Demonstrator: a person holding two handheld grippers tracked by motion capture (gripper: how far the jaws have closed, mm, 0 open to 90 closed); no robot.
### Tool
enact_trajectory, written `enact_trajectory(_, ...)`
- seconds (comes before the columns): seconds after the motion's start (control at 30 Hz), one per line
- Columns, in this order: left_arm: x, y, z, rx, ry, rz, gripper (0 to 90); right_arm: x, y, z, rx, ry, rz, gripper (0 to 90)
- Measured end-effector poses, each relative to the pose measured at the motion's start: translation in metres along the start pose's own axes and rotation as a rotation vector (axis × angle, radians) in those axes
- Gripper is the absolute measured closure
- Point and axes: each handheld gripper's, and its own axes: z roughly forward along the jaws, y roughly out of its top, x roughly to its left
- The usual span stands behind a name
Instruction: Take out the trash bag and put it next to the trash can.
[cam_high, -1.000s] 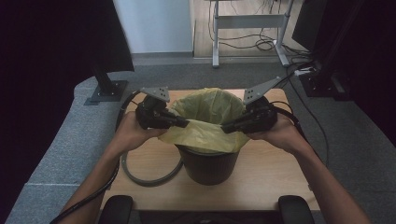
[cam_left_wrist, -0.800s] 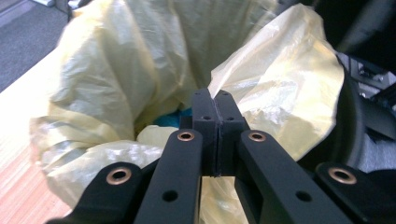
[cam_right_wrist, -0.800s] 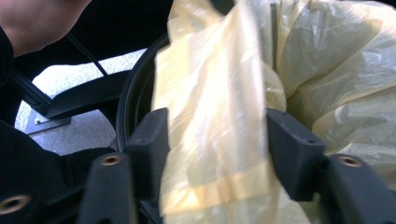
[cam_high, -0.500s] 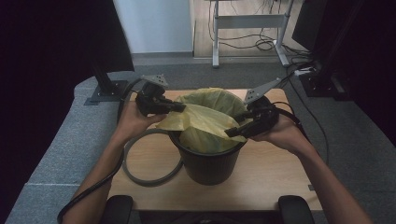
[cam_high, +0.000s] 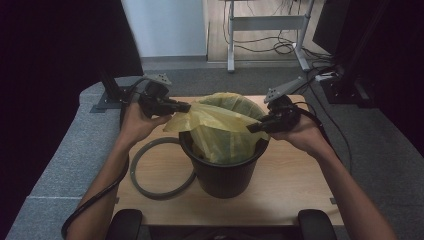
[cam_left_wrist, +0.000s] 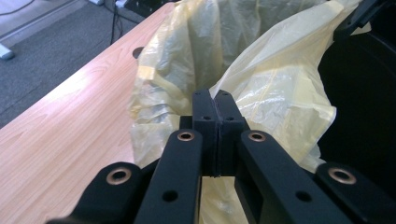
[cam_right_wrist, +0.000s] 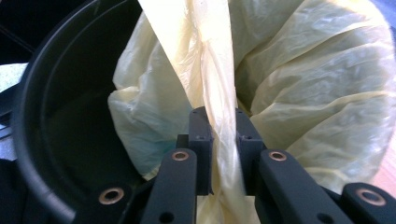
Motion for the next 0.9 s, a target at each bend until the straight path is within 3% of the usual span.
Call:
enact_trajectory(0.33,0.017,0.005,0.013,0.035,0.034,-0.014,87.2,-0.024,0.009,0.005,-0.022,-0.038,0.032,80.6)
enact_trajectory(0.43,0.022,0.005,0.018,0.043,0.033,-0.024,80.9,-0.03,0.01,0.006,-0.031,-0.064,0.034,78.2)
enact_trajectory(0.53,0.026,0.004,0.022,0.036,0.044,-0.032,67.1,-0.033,0.011,0.005,-0.046,-0.119,0.021,61.9)
enact_trajectory(0.63,0.03,0.002,0.027,0.059,0.026,-0.046,56.0,-0.035,0.011,0.006,-0.058,-0.177,0.012,41.0)
enact_trajectory(0.73,0.033,0.001,0.032,0.08,0.001,-0.065,50.5,-0.04,0.01,0.009,-0.035,-0.21,0.035,29.9)
enact_trajectory(0.83,0.033,0.002,0.036,0.101,-0.009,-0.07,51.4,-0.046,0.009,0.015,-0.001,-0.239,0.064,27.8)
enact_trajectory(0.9,0.031,0.003,0.038,0.11,-0.011,-0.06,56.2,-0.05,0.009,0.019,0.028,-0.251,0.075,34.0)
